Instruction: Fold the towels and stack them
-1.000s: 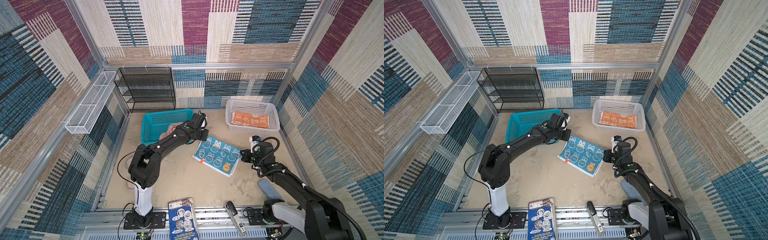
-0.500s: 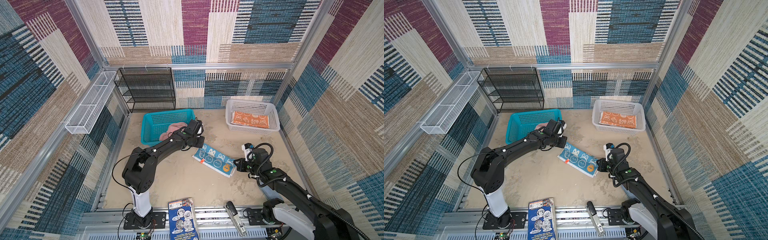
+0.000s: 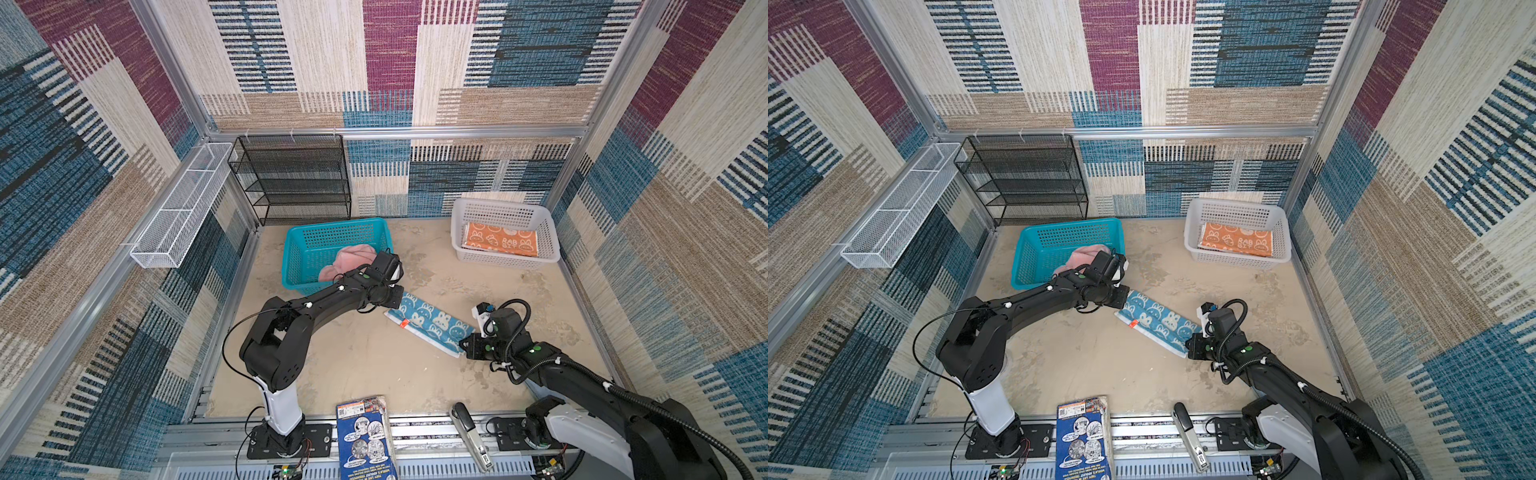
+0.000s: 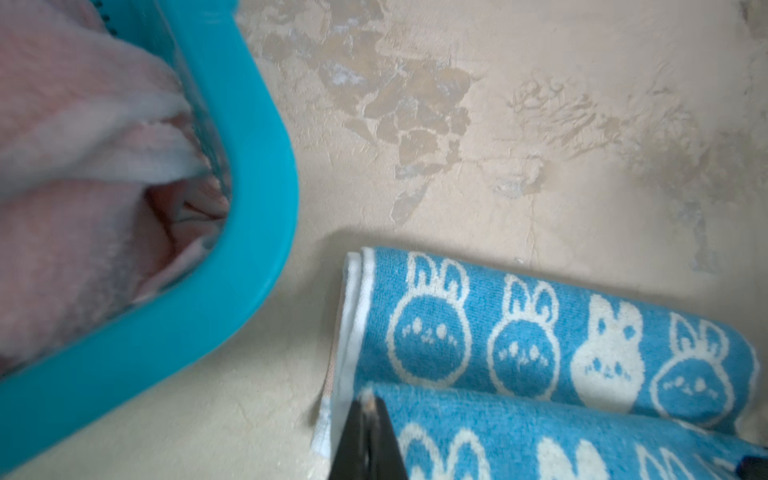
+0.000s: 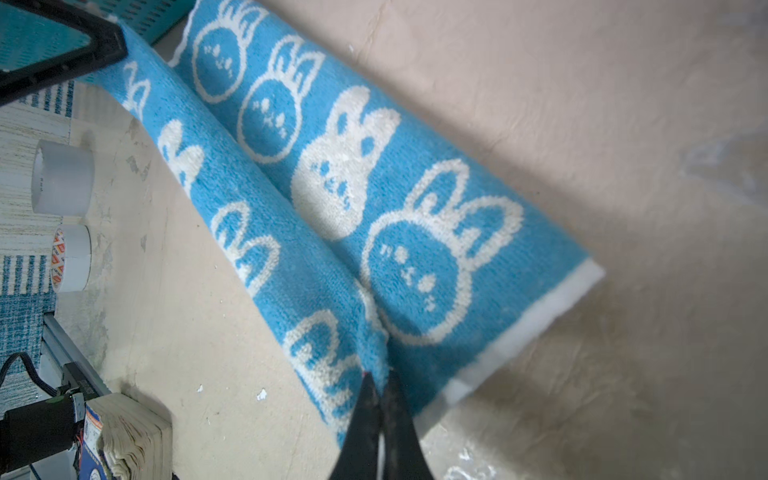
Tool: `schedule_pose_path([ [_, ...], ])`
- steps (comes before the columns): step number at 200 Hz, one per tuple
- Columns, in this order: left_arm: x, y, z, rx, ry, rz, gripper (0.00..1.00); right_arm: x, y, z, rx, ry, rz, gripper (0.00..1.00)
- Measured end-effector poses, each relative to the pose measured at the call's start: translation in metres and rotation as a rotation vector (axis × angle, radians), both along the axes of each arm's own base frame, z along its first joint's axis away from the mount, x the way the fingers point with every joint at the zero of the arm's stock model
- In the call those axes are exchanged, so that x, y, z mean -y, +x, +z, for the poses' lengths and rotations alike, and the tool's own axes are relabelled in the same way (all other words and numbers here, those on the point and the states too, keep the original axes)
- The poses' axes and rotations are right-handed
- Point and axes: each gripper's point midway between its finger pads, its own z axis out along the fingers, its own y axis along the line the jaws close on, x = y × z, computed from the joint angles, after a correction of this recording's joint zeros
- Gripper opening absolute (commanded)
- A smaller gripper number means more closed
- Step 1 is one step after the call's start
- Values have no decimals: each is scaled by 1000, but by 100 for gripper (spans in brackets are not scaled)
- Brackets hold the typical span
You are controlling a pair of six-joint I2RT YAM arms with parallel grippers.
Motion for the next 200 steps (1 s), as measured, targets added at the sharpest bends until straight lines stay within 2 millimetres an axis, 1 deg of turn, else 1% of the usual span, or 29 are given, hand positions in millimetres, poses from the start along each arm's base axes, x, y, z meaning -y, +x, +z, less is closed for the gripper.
schedule_pose_path([
  [20, -3, -1, -5, -3, 9, 8, 18, -1, -4, -5, -18, -3, 4, 26],
  [27, -4, 0, -6, 0, 12, 12, 22, -1, -4, -5, -18, -2, 6, 30],
  [50, -8, -1, -10, 2, 24, 24, 35, -3, -4, -1, -5, 10, 8, 40],
  [64, -11, -4, -10, 1, 26, 28, 40, -3, -3, 1, 2, 14, 6, 46],
  [76, -12, -6, -6, 10, 19, 31, 43, -3, -3, 2, 0, 18, 1, 53],
  [90, -14, -7, 0, 23, 13, 37, 45, -3, -3, 2, -10, 22, -9, 67],
  [103, -17, -7, 7, 41, 12, 45, 45, -3, -1, 2, -13, 24, -22, 73],
  [118, -18, -9, 16, 59, -1, 45, 46, -2, 1, 4, -11, 30, -42, 83],
  [132, -18, -9, 24, 74, -15, 48, 46, -1, 3, 9, -2, 42, -62, 86],
  [146, -16, -9, 33, 93, -37, 47, 46, 1, 7, 13, 14, 47, -90, 87],
  [161, -10, -11, 36, 93, -67, 35, 46, 0, 8, 15, 12, 60, -105, 87],
  [182, 3, -15, 33, 77, -102, 9, 44, 1, 10, 13, 1, 64, -128, 84],
  [200, 14, -18, 21, 44, -124, -7, 44, 2, 8, 7, -25, 61, -142, 81],
])
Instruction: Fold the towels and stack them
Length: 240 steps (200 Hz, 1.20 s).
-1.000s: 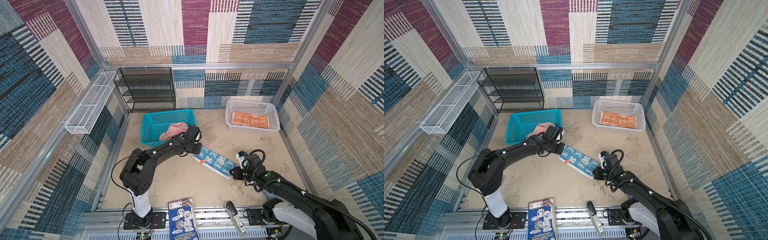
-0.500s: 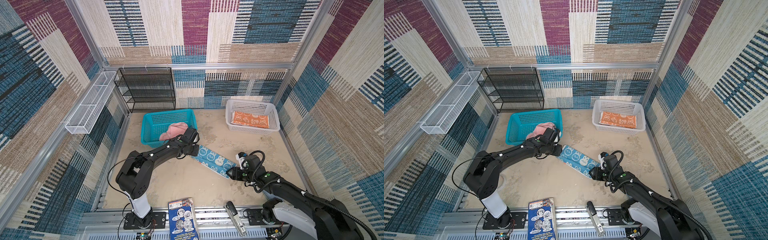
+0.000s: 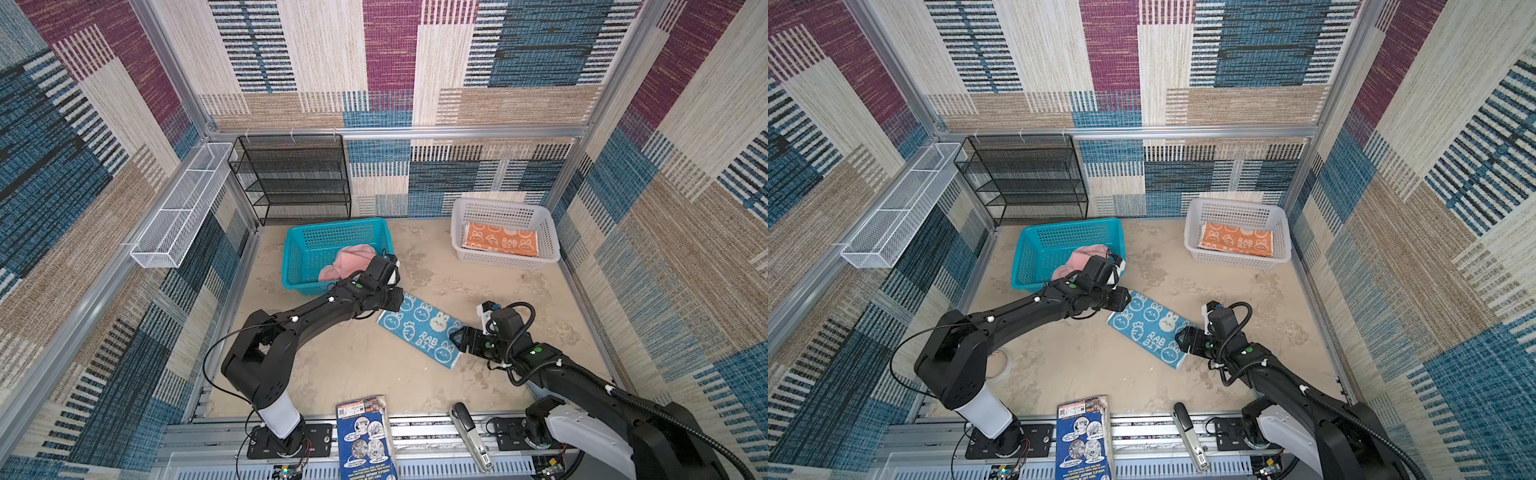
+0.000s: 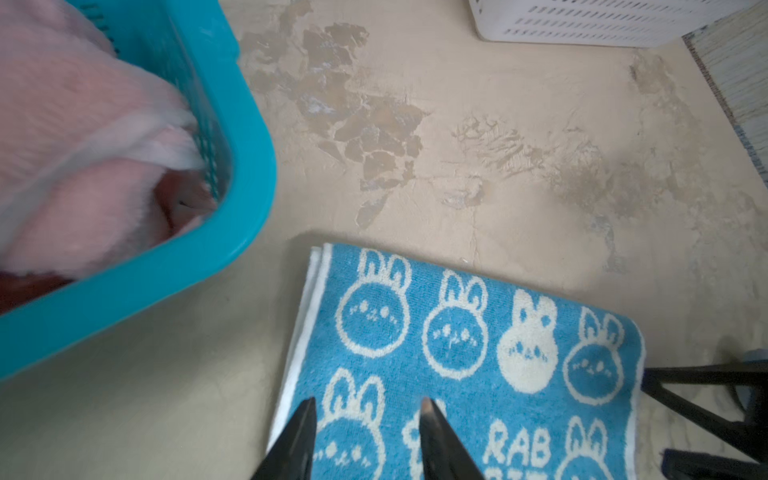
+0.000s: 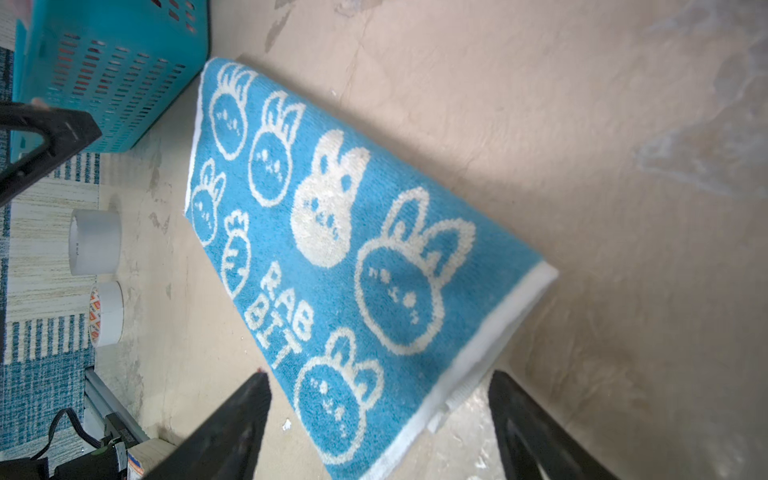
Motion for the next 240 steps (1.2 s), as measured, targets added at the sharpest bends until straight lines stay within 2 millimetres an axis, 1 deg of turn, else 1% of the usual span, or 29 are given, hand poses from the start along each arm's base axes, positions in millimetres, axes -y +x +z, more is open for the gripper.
schedule_pose_path([
  [37, 17, -5, -25, -60, -26, -33, 41, 6, 0, -5, -18, -17, -43, 74],
  [63, 21, -7, -39, -90, -22, -39, 41, 11, 1, -8, -21, -30, -71, 68],
  [81, 24, -8, -43, -95, -34, -44, 41, 12, -1, -16, -47, -37, -80, 63],
  [102, 24, -10, -48, -104, -39, -34, 41, 9, 6, -17, -35, -28, -84, 59],
  [142, 22, -12, -65, -129, -24, -27, 40, 3, 15, -18, -17, -7, -85, 52],
  [177, 24, -9, -68, -125, -36, -19, 40, 0, 24, -20, 2, 5, -94, 46],
  [198, 26, -7, -68, -119, -47, -11, 40, -2, 32, -21, 16, 8, -100, 40],
  [203, 27, -6, -68, -116, -50, -11, 40, -3, 34, -22, 17, 9, -100, 36],
  [226, 27, -5, -69, -114, -52, -11, 40, -4, 40, -25, 21, 0, -108, 10],
  [240, 28, -5, -69, -110, -55, -11, 41, -4, 43, -25, 19, -7, -112, 0],
])
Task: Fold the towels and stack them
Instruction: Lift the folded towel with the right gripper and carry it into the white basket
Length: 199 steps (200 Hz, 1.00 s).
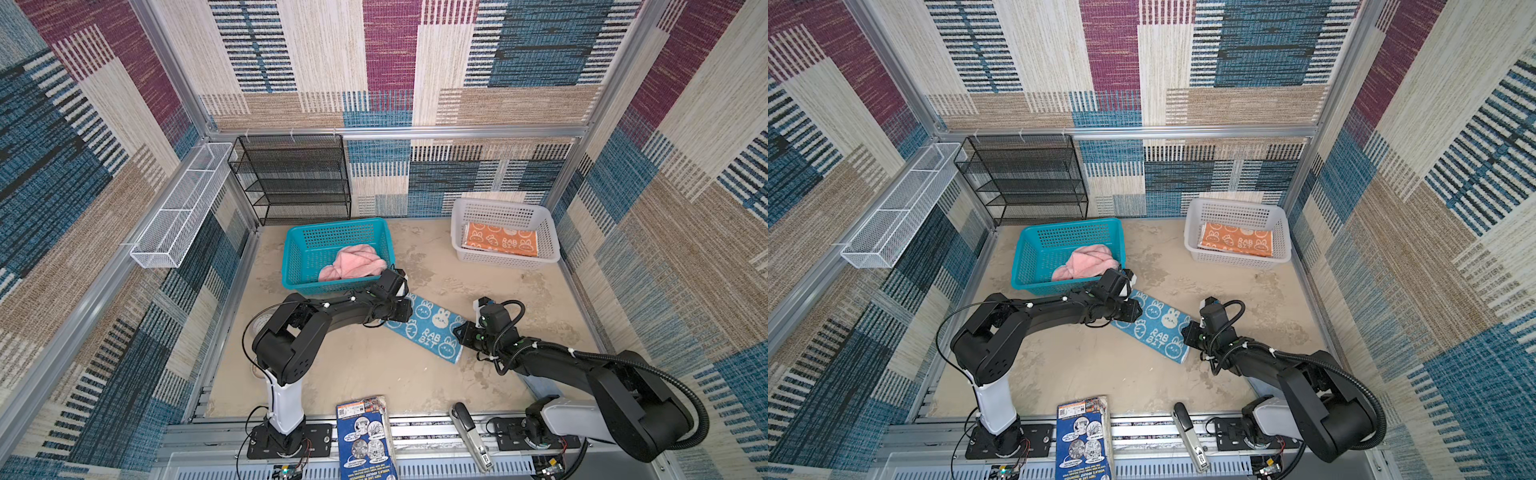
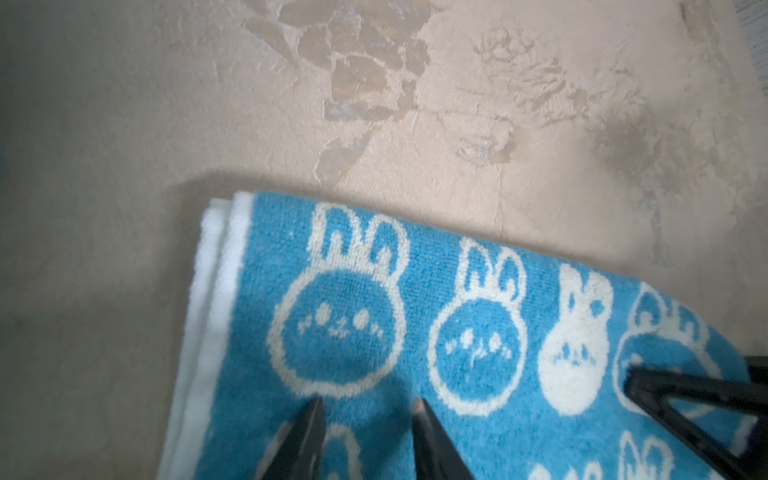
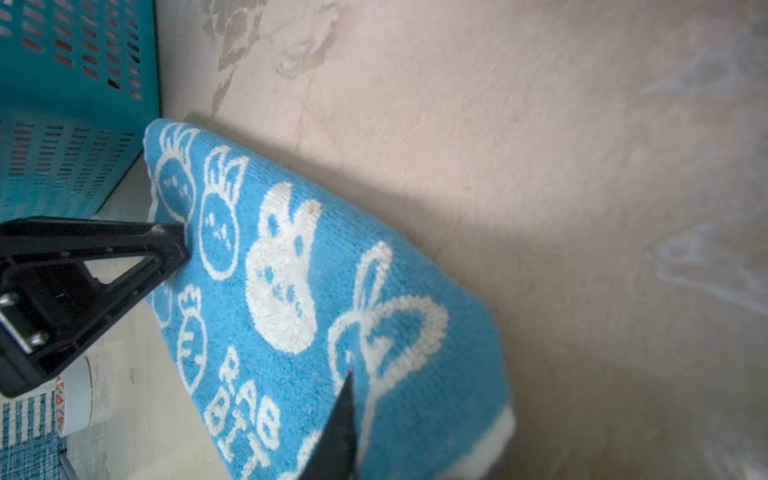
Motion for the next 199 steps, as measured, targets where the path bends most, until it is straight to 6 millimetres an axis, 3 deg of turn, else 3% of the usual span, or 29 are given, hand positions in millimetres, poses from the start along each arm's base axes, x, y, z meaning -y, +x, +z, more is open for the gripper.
schedule_pose_path([
  [47, -6, -5, 10, 12, 0, 4, 50, -2, 38, 35, 108, -82, 5, 0],
  [89, -17, -12, 55, 119, -52, 10, 51, -11, 84, 53, 155, -242, 85, 0],
  [114, -25, -13, 81, 202, -74, 24, 52, -22, 123, 62, 169, -345, 147, 0],
  [139, -35, -14, 94, 249, -66, 47, 52, -36, 166, 77, 194, -427, 200, 0],
  [174, -47, -18, 94, 264, -34, 65, 52, -49, 224, 109, 250, -485, 236, 0],
  [199, -55, -21, 92, 269, -6, 77, 52, -43, 261, 136, 292, -509, 221, 0],
])
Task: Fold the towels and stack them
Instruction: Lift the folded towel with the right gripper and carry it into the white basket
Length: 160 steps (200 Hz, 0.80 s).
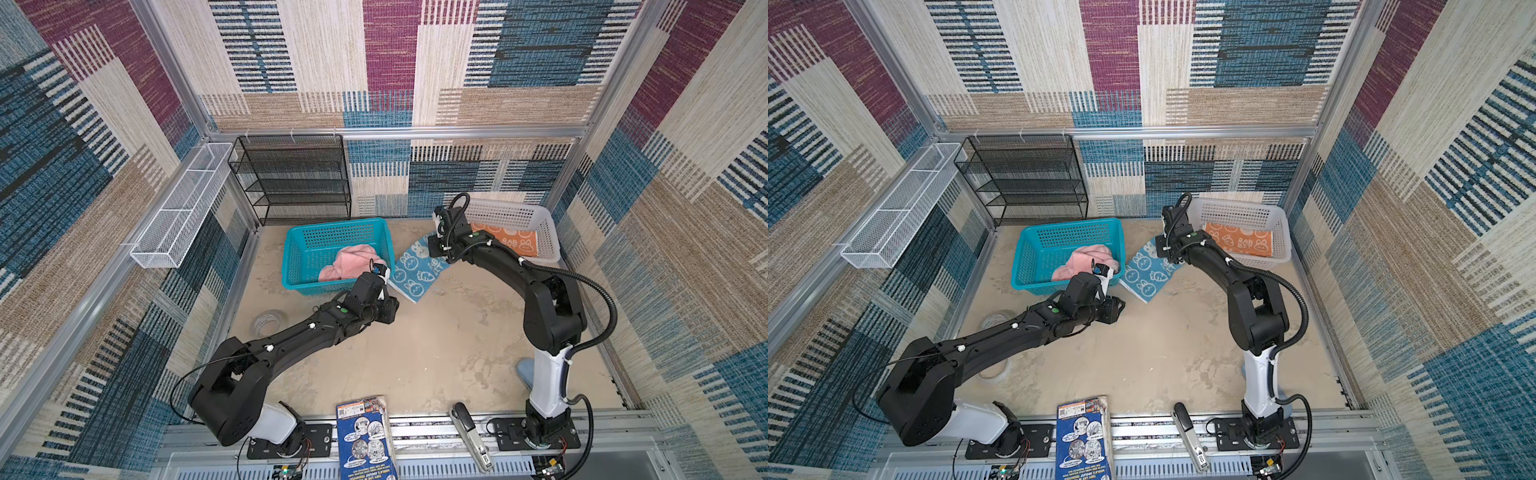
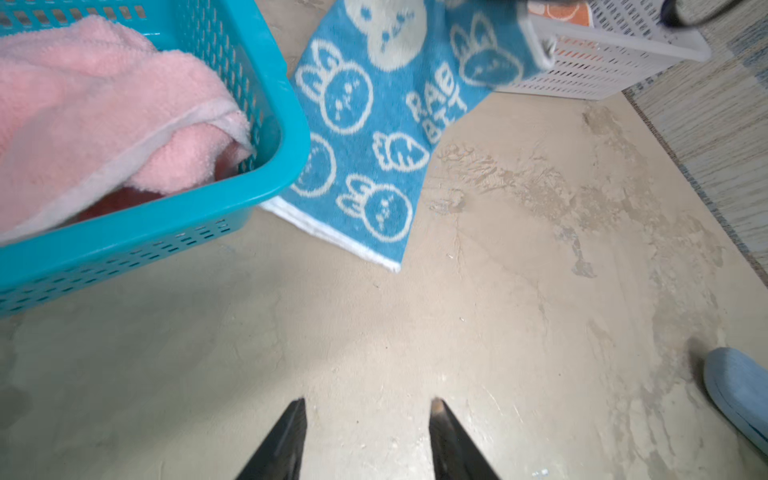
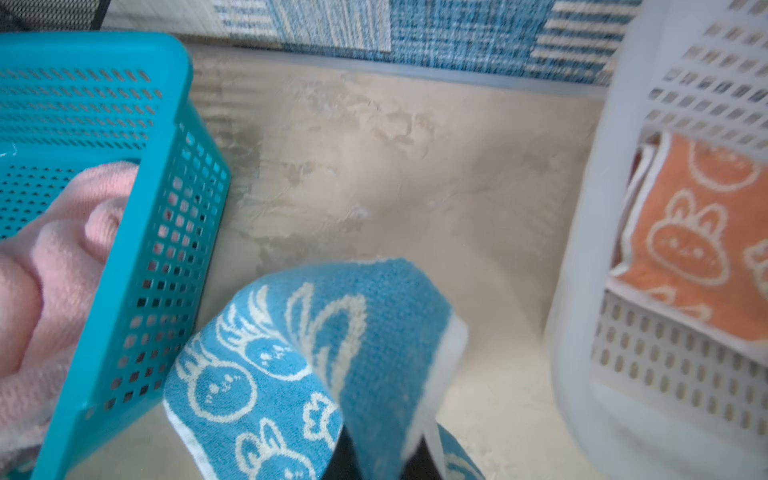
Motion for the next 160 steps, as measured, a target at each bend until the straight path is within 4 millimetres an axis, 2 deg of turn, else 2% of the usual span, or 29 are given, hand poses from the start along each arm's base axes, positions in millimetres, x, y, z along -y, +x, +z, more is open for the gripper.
schedule_pose_path([
  [18, -5, -2, -1, 3, 14, 8, 52, 12, 22, 15, 23, -8, -21, 0],
  [37, -9, -2, -1, 11, 30, 19, 52, 32, 40, 22, 29, -22, -59, 0],
  [97, -12, -2, -2, 17, 48, 20, 52, 105, 72, 33, 35, -56, -194, 0],
  [126, -15, -2, -4, 14, 61, 28, 52, 144, 76, 28, 29, -88, -273, 0],
  [160, -17, -4, -5, 5, 74, 28, 52, 188, 71, 5, -18, -139, -352, 0],
])
